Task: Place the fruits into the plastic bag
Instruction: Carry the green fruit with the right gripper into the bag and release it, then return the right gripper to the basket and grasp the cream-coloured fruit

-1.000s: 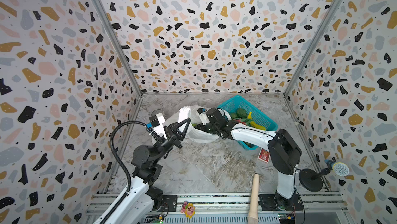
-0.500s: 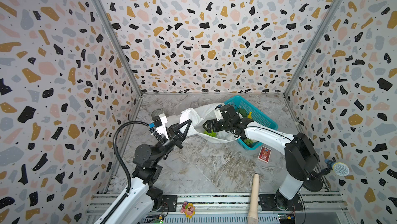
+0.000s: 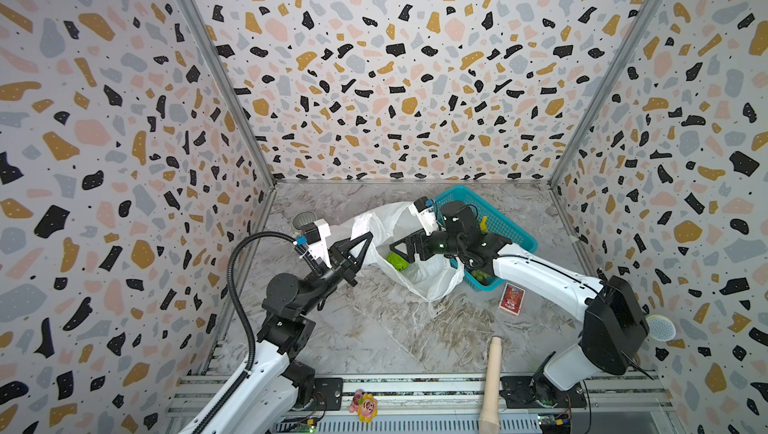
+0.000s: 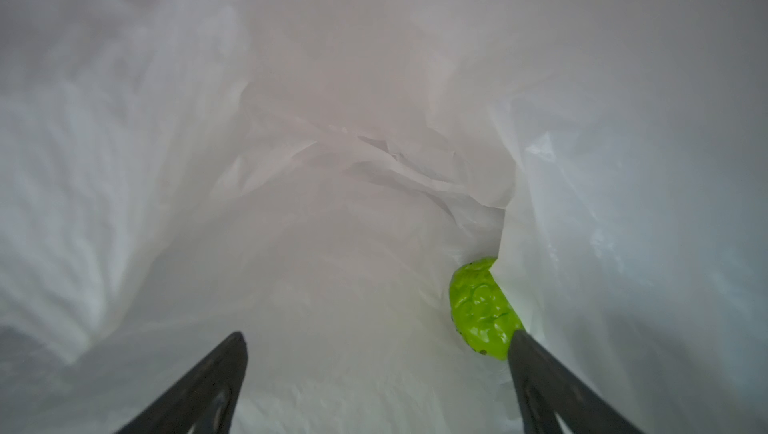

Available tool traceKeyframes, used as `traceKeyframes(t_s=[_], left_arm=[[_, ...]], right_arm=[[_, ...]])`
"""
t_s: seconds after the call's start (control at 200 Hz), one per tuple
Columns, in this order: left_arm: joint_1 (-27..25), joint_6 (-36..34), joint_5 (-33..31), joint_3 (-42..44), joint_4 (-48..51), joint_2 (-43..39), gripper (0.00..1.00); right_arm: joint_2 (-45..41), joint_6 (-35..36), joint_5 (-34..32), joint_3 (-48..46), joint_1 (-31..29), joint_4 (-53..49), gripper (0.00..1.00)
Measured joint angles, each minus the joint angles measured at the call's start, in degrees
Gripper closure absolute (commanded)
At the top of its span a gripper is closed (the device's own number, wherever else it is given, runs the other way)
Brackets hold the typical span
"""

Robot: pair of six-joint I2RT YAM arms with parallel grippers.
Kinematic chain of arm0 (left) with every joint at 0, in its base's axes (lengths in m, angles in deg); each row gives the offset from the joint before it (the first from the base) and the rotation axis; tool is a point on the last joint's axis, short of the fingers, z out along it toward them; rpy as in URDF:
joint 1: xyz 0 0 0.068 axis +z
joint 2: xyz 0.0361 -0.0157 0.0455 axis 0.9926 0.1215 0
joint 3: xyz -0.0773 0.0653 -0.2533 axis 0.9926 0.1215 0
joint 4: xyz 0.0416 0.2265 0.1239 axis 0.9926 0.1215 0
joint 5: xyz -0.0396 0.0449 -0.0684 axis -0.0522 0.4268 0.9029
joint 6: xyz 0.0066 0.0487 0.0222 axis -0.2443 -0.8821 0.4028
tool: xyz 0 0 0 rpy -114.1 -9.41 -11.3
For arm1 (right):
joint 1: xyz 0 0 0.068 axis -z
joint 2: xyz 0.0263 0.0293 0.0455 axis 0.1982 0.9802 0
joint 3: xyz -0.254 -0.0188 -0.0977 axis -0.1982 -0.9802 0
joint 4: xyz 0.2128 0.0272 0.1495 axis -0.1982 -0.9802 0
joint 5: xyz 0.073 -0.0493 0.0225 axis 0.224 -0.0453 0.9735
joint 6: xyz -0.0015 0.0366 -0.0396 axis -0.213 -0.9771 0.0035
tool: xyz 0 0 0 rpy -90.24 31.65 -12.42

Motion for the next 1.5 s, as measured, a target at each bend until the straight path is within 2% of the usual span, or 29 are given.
traceKeyframes(t_s=[0.23,0.325,0.491,0.646,0.751,1.262,1.502], left_arm=[[-0.02,0.28,-5.29,-0.35,0.92,0.04,1.00],[-0.02,0.59,-6.78,-0.35,0.90,0.04,1.00],[-0.02,0.76,-7.80,-0.39,1.42,0.04,1.00],[-0.04,0.76,-8.33,-0.63,2.58,0.17,1.00],[-0.07,0.74,-8.74,-0.72,3.06,0.22,1.00],[-0.31,0.15,-10.34,-1.60,6.45,0.26,1.00],[-0.31,-0.85,-10.69,-1.60,7.58,0.37,1.00]], right_arm=[[-7.78,3.67,3.82,-0.17,0.72,-1.92,0.02],[-10.78,4.66,4.50,-0.17,2.86,-3.43,0.02],[-15.43,2.99,2.19,-0.15,13.07,-5.22,0.00],[-17.51,-1.16,-5.64,0.02,24.74,-8.55,0.01],[-16.13,-3.23,-10.82,0.02,28.26,-12.61,0.00],[0.96,-4.83,-32.41,-3.04,27.06,-25.20,0.01],[5.88,-3.45,-36.92,-2.89,26.32,-27.85,0.01]])
